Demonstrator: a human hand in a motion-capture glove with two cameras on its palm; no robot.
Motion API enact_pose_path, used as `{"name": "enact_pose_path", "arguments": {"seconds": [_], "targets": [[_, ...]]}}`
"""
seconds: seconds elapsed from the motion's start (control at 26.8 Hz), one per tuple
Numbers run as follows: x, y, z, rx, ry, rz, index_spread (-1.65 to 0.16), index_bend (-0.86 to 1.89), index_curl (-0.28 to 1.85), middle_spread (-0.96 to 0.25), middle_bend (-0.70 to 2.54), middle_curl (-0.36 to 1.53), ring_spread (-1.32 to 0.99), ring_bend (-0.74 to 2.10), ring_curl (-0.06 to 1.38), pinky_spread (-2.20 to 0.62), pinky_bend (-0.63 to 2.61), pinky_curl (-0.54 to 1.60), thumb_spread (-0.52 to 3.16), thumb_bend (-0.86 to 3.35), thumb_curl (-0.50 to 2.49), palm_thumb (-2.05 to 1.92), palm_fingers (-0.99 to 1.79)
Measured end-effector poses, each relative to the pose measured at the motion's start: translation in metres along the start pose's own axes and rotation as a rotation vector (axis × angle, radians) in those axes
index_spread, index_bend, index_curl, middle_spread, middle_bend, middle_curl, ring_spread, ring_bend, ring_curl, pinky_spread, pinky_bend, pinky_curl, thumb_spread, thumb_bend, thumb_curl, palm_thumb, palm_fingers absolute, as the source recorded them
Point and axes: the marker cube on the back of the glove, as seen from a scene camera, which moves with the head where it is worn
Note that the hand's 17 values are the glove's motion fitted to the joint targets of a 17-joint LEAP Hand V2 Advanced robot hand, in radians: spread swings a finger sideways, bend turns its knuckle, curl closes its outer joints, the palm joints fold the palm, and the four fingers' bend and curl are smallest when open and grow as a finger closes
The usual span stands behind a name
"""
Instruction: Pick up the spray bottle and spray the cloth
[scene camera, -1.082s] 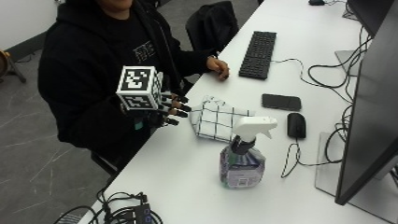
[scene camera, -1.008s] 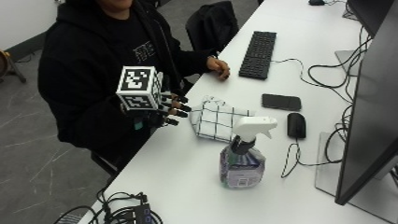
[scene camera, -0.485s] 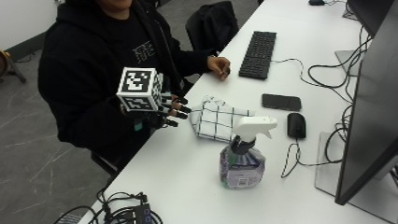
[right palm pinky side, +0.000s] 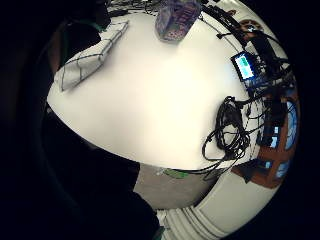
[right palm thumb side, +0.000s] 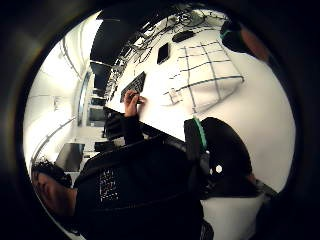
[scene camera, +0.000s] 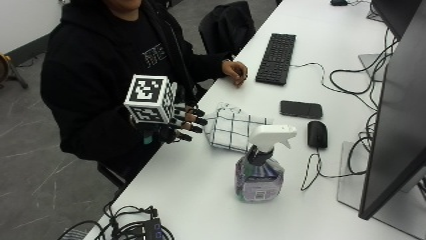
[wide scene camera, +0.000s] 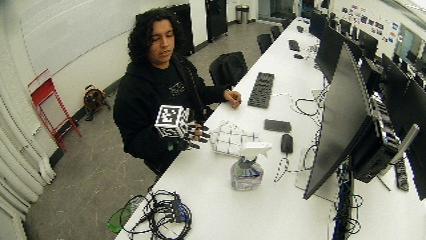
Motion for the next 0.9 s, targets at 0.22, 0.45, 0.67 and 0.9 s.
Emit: {"name": "enact_pose_path", "arguments": {"seconds": [0.22,0.45,0.67,0.9], "targets": [[0.021,-0.016,-0.012,0.009,0.072,0.030,-0.36,0.15,0.28,-0.10,0.18,0.29,-0.11,0.31,0.28,0.18,0.27,0.28,1.20,0.16,0.28,0.55,0.59],[0.048,-0.034,-0.029,0.024,0.103,0.086,-0.36,0.15,0.29,-0.11,0.18,0.30,-0.13,0.32,0.30,0.17,0.27,0.29,1.21,0.13,0.30,0.56,0.59],[0.078,-0.051,-0.048,0.047,0.126,0.153,-0.36,0.14,0.28,-0.11,0.19,0.31,-0.14,0.33,0.31,0.17,0.27,0.30,1.21,0.10,0.31,0.58,0.60],[0.106,-0.075,-0.068,0.086,0.105,0.179,-0.36,0.13,0.27,-0.12,0.22,0.33,-0.15,0.36,0.32,0.16,0.26,0.31,1.21,0.07,0.32,0.60,0.68]]}}
